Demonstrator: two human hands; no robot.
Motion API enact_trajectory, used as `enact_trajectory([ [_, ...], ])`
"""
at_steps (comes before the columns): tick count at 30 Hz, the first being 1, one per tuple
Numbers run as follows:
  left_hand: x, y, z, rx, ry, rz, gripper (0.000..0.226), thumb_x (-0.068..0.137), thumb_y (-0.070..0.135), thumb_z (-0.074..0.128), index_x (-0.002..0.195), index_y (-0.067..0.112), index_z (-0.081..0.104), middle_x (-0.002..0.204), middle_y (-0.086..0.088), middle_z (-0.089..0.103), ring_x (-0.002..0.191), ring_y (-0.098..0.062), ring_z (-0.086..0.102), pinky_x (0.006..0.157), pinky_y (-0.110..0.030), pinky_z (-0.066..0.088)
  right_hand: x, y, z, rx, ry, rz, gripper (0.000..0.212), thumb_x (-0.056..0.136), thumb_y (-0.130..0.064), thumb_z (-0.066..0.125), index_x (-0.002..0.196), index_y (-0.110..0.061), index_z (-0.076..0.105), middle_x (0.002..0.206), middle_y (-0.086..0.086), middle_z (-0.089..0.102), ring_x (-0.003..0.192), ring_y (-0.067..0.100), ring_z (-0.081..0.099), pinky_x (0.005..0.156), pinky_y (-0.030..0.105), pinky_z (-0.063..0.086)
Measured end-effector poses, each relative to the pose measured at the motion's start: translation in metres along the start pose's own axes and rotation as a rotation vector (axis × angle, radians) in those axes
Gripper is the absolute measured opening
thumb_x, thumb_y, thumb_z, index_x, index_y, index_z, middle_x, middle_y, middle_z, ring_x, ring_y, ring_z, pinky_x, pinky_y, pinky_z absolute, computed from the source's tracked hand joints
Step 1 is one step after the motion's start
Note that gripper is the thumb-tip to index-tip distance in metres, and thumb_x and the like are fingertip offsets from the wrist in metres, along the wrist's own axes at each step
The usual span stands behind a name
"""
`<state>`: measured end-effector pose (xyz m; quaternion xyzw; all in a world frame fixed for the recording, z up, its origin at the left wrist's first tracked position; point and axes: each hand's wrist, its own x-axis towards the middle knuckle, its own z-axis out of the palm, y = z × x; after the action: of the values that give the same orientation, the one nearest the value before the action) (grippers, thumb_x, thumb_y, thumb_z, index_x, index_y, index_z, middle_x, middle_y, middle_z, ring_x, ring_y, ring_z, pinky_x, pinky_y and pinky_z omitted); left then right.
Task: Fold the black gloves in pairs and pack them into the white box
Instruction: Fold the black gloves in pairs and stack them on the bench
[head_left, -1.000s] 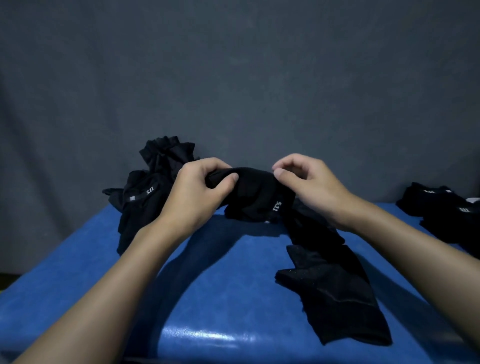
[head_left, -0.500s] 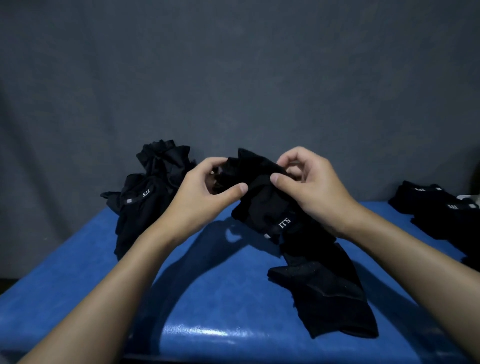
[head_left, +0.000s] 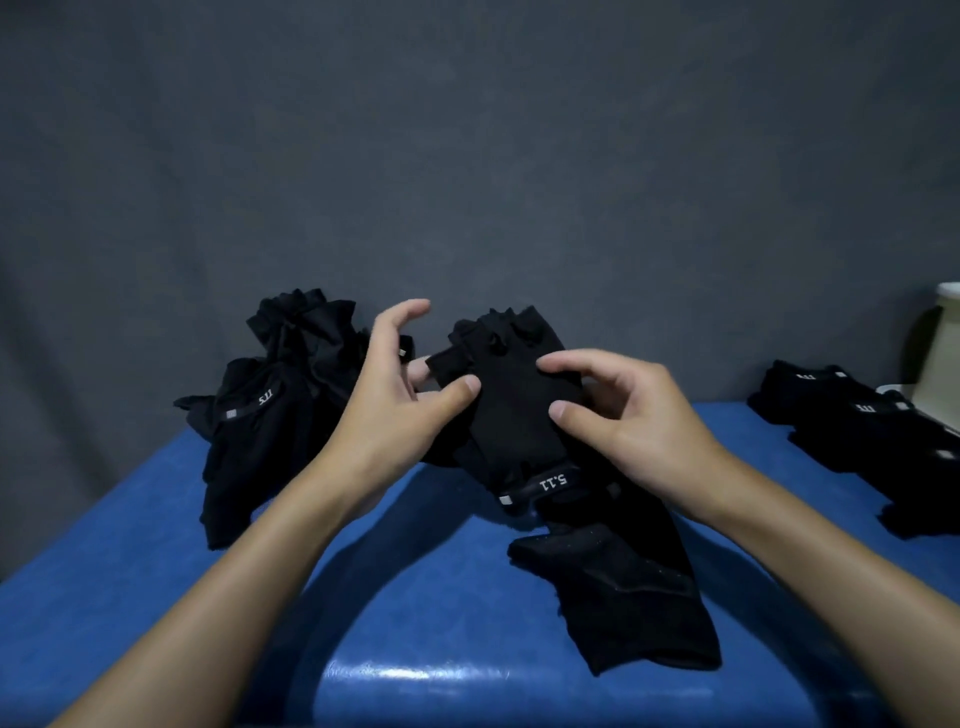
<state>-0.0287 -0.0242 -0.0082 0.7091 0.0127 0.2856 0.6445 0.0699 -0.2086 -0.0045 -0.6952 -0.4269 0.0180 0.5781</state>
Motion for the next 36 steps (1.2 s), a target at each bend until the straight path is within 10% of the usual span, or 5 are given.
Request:
enact_trajectory([
  [10,-0.01,-0.003,0.014,0.189,-0.136,0.02,0.038,0.096,0.006,0.061,0.118,0.035,0.05,0.082,-0.013,0.061,0.08,-0.019,0.054,0.078,-0.029,0.047,-0.028,0.013,-0.021,0.261,0.072,0.176,0.045,0.086,0.011,0.061,0.126,-0.012,0.058,0.101,0.001,0.075,0.088,0.015,0.073,0.073,0.022,0.057],
  [16,-0.018,-0.004,0.034,0.08,-0.139,-0.115,0.027,0.097,0.002,0.057,0.096,0.018,0.078,0.105,-0.02,0.073,0.094,-0.035,0.061,0.101,-0.069,0.039,-0.047,0.011,-0.028,0.21,0.008,0.223,0.061,0.086,0.014,0.058,0.138,-0.016,0.046,0.12,-0.002,0.067,0.103,0.017,0.069,0.09,0.032,0.055],
  [20,-0.025,-0.003,0.043,0.037,-0.208,-0.166,0.027,0.095,-0.004,0.057,0.11,0.01,0.073,0.108,-0.016,0.074,0.104,-0.027,0.069,0.099,-0.048,0.053,-0.067,0.006,-0.037,0.175,-0.029,0.287,0.063,0.087,0.009,0.062,0.139,-0.022,0.043,0.115,0.009,0.07,0.095,0.016,0.071,0.081,0.026,0.058],
  [24,-0.034,-0.004,0.05,0.062,-0.243,-0.199,0.027,0.09,-0.005,0.064,0.111,0.01,0.072,0.102,-0.005,0.069,0.078,-0.007,0.065,0.065,-0.017,0.051,-0.084,0.004,-0.042,-0.043,-0.061,0.313,0.068,0.083,-0.004,0.071,0.144,-0.017,0.043,0.133,-0.006,0.055,0.101,0.006,0.068,0.087,0.021,0.055],
  [36,-0.047,-0.012,0.055,0.373,-0.261,-0.235,0.024,0.087,0.004,0.072,0.106,0.02,0.073,0.109,-0.004,0.072,0.09,-0.019,0.071,0.085,-0.029,0.057,-0.1,0.011,-0.04,-0.304,-0.125,0.359,0.059,0.087,-0.025,0.07,0.14,-0.022,0.046,0.102,-0.011,0.059,0.068,-0.007,0.06,0.066,0.012,0.048],
])
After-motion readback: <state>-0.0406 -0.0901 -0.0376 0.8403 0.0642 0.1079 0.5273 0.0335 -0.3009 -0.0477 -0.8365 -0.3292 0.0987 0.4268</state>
